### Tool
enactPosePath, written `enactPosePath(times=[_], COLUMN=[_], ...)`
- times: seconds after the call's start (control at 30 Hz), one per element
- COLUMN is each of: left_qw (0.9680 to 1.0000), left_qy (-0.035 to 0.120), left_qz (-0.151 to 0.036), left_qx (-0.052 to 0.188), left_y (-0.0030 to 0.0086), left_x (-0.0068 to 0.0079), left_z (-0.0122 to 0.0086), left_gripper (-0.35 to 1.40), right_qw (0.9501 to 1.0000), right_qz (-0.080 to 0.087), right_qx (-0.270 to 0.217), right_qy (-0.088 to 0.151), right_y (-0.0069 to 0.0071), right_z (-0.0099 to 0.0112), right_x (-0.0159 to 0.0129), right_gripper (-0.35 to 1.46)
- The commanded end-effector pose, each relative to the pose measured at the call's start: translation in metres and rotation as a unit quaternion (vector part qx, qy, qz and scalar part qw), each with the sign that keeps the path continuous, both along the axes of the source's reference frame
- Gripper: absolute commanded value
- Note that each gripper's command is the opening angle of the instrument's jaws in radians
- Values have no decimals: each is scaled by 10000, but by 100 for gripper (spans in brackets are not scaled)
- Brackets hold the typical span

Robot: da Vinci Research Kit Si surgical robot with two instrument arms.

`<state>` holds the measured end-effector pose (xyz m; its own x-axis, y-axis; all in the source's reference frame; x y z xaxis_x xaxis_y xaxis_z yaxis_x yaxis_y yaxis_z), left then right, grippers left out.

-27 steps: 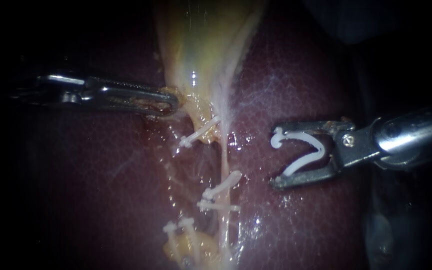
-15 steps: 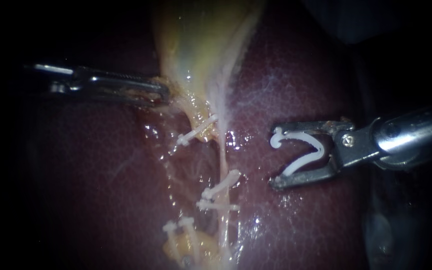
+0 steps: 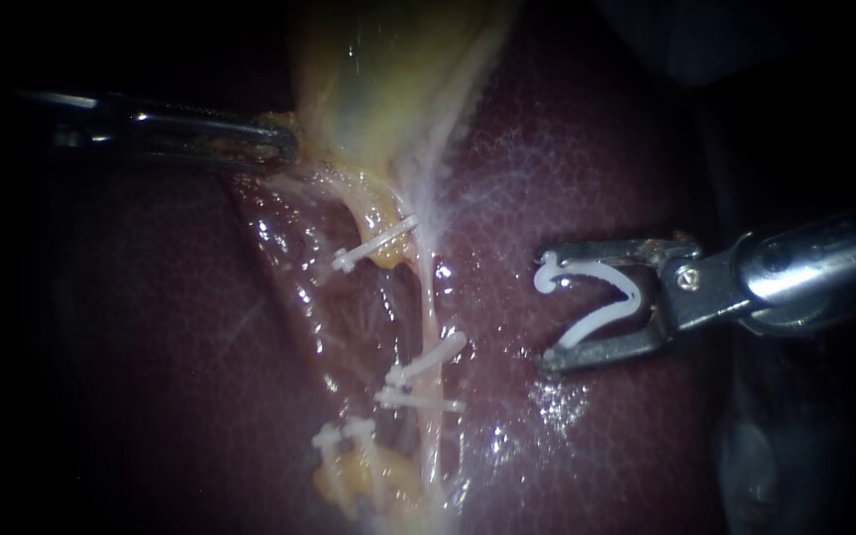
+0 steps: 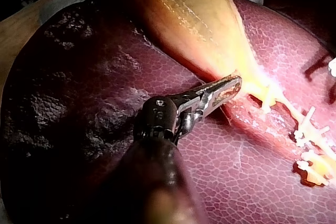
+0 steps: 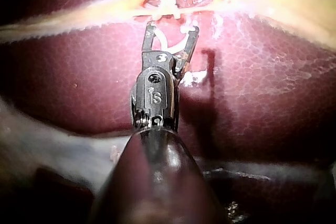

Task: Clipping third clip right tube

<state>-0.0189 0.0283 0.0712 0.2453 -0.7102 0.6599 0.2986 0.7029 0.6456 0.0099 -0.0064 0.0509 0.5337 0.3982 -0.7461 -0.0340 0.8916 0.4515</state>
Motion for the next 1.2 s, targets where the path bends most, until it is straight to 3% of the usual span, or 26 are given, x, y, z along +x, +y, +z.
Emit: enactPosePath(times=[0.03, 0.2, 0.37, 0.6, 0.83, 1.2], left_qw=[10000, 10000, 10000, 10000, 10000, 10000], left_qy=[1, 6, 10, 20, 25, 31], left_qz=[-2, -7, -13, -26, -31, -39], left_qx=[-1, -1, -1, -1, -5, -5], left_y=[0, 0, -1, -3, -5, -6], left_x=[0, 1, 0, -2, -2, -3], left_z=[0, 0, -2, -5, -5, -7], left_gripper=[-35, -35, -35, -35, -35, -35], right_qw=[10000, 9999, 9982, 9857, 9744, 9636], right_qz=[0, -72, 85, 446, 727, 897], right_qx=[0, 93, 588, 1622, 2127, 2513], right_qy=[-4, 67, 84, 31, -72, -140], right_y=[0, 2, 2, -3, -4, -12], right_z=[1, 4, 12, 33, 64, 108], right_x=[1, 5, 14, 32, 48, 59], right_gripper=[49, 49, 49, 49, 49, 49])
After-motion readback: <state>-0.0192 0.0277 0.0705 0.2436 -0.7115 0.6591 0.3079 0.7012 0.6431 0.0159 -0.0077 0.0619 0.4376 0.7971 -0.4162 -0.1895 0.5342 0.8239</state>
